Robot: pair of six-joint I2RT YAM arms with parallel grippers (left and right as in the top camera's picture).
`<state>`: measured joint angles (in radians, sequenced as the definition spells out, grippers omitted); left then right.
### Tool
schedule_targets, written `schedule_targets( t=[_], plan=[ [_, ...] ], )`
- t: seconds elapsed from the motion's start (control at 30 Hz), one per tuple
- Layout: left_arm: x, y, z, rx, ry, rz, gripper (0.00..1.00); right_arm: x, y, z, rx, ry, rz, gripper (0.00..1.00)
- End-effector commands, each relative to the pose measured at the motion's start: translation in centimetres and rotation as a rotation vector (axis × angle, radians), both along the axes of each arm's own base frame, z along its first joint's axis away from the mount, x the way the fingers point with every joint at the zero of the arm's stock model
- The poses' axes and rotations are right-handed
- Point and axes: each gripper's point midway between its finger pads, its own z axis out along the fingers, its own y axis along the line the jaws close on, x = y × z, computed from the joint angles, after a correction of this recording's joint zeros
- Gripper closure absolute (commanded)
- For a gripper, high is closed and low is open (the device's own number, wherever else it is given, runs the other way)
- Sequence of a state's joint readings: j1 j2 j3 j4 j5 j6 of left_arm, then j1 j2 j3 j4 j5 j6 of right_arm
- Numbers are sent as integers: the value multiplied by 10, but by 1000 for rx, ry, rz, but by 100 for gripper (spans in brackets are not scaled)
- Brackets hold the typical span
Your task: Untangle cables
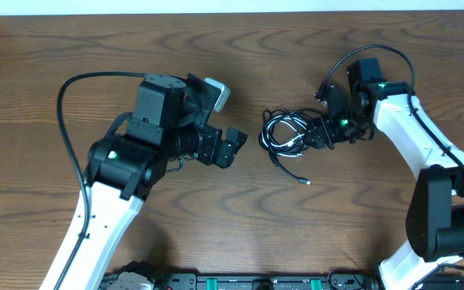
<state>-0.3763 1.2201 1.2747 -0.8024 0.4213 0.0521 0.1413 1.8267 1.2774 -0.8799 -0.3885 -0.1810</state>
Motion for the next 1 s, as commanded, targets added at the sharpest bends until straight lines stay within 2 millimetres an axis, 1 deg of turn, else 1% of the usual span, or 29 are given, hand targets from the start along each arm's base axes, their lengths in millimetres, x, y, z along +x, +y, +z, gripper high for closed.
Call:
schedule_targets(
  t=[0.0,0.07,0.1,0.13,0.17,0.37,0.47,0.53,0.6,0.63,0.67,0.7,0.73,0.77,0.83,0.87,0.9,0.93,0.97],
  plan=[
    [-5,-2,13,-27,-30,-11,2,4,5,1,13,-20,30,31],
    [-6,-1,16,-31,-38,-11,2,6,5,1,14,-27,30,33],
    [-7,-1,16,-31,-39,-11,2,5,5,1,14,-26,30,36],
    [-7,-1,16,-32,-41,-11,2,5,5,1,14,-26,30,42],
    [-7,-1,16,-32,-41,-11,2,5,5,1,14,-25,30,51],
    [-7,-1,16,-31,-41,-11,2,3,5,-3,13,-23,34,51],
    [-7,-1,16,-31,-41,-11,2,0,5,-10,11,-26,50,48],
    [-7,-1,16,-31,-41,-11,2,-6,3,-13,2,-35,119,44],
    [-7,-1,16,-31,-40,-10,2,-9,0,-13,-2,-37,155,44],
    [-7,-1,16,-30,-38,-10,2,-11,-2,-14,-11,-37,172,47],
    [-7,0,16,-28,-38,-8,2,-11,-4,-14,-14,-38,176,53],
    [-7,0,16,-28,-38,-8,2,-10,-7,-14,-14,-38,167,63],
    [-7,0,16,-28,-38,-8,2,-9,-9,-14,-14,-38,162,63],
    [-7,0,16,-28,-38,-8,2,-9,-11,-14,-14,-37,157,73],
    [-7,0,16,-28,-38,-8,2,-8,-12,-14,-14,-39,154,85],
    [-7,0,16,-28,-38,-8,2,-8,-12,-14,-14,-40,153,89],
    [-7,0,16,-28,-38,-8,2,-7,-12,-14,-14,-41,152,89],
    [-7,0,16,-28,-38,-8,2,-7,-12,-14,-14,-42,152,91],
    [-7,0,16,-28,-39,-9,2,-5,-12,-14,-13,-45,140,98]
  ],
)
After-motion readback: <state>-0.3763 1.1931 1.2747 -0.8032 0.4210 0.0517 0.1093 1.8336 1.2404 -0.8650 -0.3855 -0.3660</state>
